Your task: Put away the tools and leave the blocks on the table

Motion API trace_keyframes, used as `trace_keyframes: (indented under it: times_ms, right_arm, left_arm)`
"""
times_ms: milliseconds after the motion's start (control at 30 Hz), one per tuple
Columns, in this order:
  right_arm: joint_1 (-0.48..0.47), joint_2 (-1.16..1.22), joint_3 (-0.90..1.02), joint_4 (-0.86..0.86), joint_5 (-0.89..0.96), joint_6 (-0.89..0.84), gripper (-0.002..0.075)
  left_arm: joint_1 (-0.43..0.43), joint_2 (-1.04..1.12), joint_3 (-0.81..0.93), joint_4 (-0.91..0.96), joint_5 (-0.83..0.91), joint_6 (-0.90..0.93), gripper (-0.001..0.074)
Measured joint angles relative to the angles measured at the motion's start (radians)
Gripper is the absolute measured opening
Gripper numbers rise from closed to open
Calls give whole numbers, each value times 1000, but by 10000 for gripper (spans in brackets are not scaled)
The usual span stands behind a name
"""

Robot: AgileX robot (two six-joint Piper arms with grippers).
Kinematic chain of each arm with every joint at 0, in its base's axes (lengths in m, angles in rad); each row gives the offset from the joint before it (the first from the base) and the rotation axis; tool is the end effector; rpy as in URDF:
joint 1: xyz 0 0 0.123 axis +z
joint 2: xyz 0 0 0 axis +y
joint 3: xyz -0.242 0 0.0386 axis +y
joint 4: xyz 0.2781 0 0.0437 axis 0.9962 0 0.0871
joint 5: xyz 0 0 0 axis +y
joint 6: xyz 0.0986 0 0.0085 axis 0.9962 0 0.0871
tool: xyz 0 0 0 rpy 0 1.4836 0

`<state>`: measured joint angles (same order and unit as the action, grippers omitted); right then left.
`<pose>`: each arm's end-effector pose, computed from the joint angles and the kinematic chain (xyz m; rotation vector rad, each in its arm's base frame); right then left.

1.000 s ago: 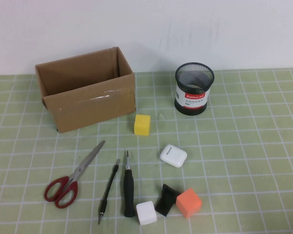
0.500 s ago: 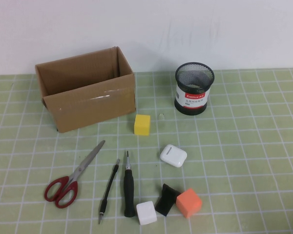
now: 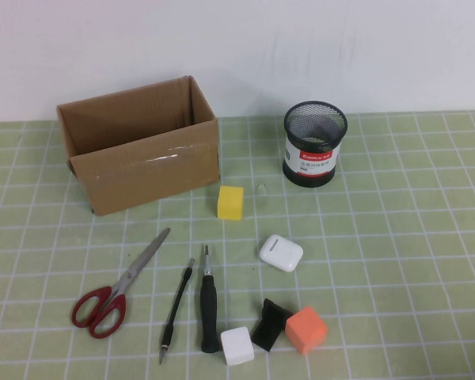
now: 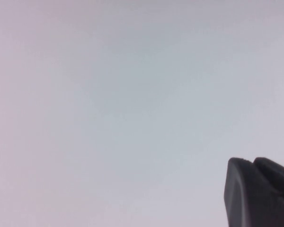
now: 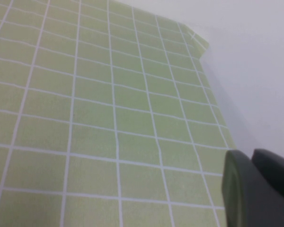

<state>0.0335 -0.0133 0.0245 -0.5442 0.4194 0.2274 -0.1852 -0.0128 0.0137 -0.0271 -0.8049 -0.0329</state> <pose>0.1294 -0.0166 0.1713 -0.1421 1.8631 -0.3663 0.0966 -0.0161 0.2788 0.0267 0.6810 -0.2210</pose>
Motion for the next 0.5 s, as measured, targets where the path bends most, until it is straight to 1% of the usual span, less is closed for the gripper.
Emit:
trace_keyframes:
  times_ms: [67, 133, 200, 300, 367, 467, 500]
  right_arm:
    - [0, 0, 0, 0, 0, 0, -11]
    - [0, 0, 0, 0, 0, 0, -11]
    - [0, 0, 0, 0, 0, 0, -11]
    - [0, 0, 0, 0, 0, 0, -11]
    - [0, 0, 0, 0, 0, 0, -11]
    - [0, 0, 0, 0, 0, 0, -11]
    - [0, 0, 0, 0, 0, 0, -11]
  left_arm:
    - [0, -2, -49, 0, 34, 0, -4]
    - [0, -2, -116, 0, 128, 0, -4]
    - [0, -2, -193, 0, 272, 14, -4]
    - [0, 20, -323, 0, 544, 42, -4]
    - [0, 75, -399, 0, 714, 49, -4]
    - [0, 172, -477, 0, 920, 49, -4]
    - [0, 196, -493, 0, 965, 51, -4]
